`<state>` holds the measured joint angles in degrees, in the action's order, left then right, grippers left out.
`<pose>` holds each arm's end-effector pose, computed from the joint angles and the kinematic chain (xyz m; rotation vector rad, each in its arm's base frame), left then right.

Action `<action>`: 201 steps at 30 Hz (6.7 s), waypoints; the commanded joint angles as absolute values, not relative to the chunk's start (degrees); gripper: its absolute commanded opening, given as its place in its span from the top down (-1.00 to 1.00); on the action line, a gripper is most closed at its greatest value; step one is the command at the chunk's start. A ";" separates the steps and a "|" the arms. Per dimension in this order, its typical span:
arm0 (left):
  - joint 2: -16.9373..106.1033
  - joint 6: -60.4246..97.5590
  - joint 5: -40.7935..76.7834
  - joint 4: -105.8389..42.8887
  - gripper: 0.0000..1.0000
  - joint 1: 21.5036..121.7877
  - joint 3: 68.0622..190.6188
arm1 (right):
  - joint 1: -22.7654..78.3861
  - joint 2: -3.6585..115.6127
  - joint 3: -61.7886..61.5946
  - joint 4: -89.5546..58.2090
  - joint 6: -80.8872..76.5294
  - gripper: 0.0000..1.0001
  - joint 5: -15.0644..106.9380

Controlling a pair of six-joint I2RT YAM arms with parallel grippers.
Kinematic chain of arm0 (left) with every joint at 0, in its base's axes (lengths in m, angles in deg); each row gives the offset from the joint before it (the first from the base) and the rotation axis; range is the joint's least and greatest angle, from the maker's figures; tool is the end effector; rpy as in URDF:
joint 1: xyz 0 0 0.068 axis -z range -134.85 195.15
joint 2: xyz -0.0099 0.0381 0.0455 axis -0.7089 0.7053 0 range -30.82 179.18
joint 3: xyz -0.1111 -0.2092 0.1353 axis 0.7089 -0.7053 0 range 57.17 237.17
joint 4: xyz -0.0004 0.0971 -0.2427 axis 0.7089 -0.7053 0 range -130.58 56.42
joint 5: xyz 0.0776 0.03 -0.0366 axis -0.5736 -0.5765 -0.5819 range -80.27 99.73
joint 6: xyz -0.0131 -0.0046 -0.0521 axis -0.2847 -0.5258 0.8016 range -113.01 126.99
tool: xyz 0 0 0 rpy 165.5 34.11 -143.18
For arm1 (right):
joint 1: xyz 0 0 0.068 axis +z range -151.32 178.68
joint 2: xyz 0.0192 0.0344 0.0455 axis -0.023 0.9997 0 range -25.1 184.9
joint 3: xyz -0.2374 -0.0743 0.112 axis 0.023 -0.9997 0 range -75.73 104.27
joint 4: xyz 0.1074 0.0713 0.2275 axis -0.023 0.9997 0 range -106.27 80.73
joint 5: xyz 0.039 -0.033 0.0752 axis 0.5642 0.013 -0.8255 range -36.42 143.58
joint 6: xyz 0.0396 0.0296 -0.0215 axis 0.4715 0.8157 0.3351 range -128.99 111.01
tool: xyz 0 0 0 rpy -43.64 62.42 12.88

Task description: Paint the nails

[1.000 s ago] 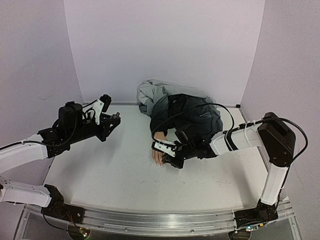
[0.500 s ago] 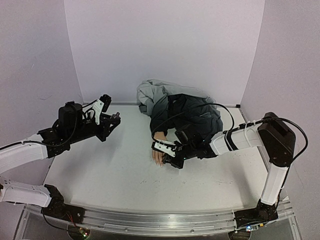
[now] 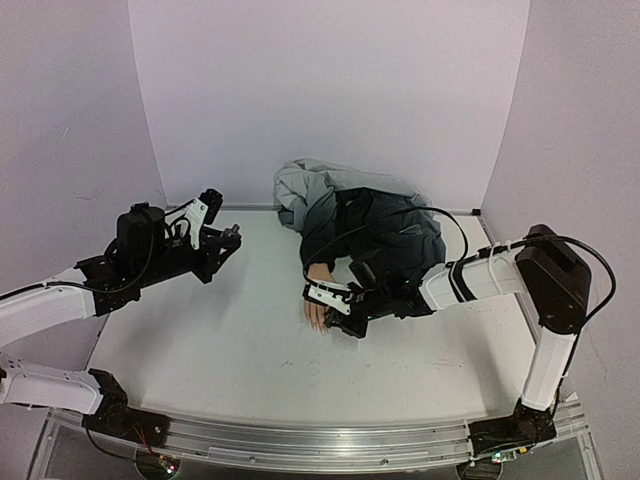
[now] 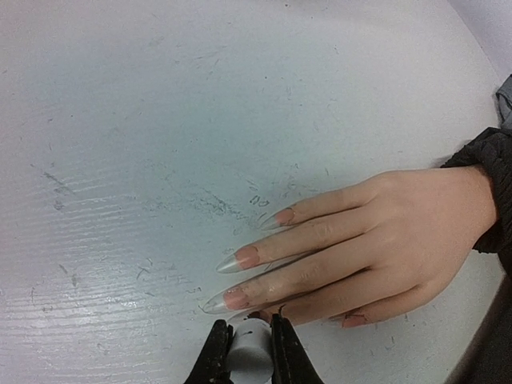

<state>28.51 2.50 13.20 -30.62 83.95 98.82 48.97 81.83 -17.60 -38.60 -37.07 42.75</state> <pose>0.1880 -0.1539 0.2955 0.7238 1.7066 -0.4751 0.2510 0.3128 0.1727 -1.3871 1.5116 0.4347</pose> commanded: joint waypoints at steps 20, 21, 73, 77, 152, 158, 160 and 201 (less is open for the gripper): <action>28.11 2.58 14.13 -27.73 1.00 83.64 102.17 | 49.55 82.47 -16.56 -37.60 -36.86 1.00 43.12; 28.09 2.55 14.13 -27.75 1.00 83.64 102.17 | 49.61 82.45 -16.62 -37.62 -36.86 1.00 43.04; 27.80 2.94 14.57 -27.76 1.00 83.55 102.26 | 50.19 81.38 -18.34 -36.66 -36.06 1.00 42.51; 27.77 2.94 14.57 -27.73 1.00 83.56 102.22 | 50.27 81.30 -18.28 -36.66 -36.15 1.00 42.33; 28.32 3.21 14.92 -27.77 1.00 83.38 102.35 | 50.45 80.52 -18.68 -43.49 -35.35 1.00 46.56; 28.32 3.21 14.92 -27.77 1.00 83.38 102.33 | 50.42 80.79 -18.51 -43.43 -35.20 1.00 46.57; 28.19 3.21 14.92 -27.76 1.00 83.38 102.35 | 50.45 80.59 -18.58 -43.26 -35.19 1.00 46.23; 27.56 3.12 15.01 -27.73 1.00 83.29 102.18 | 50.52 79.30 -20.22 -41.19 -34.92 1.00 45.28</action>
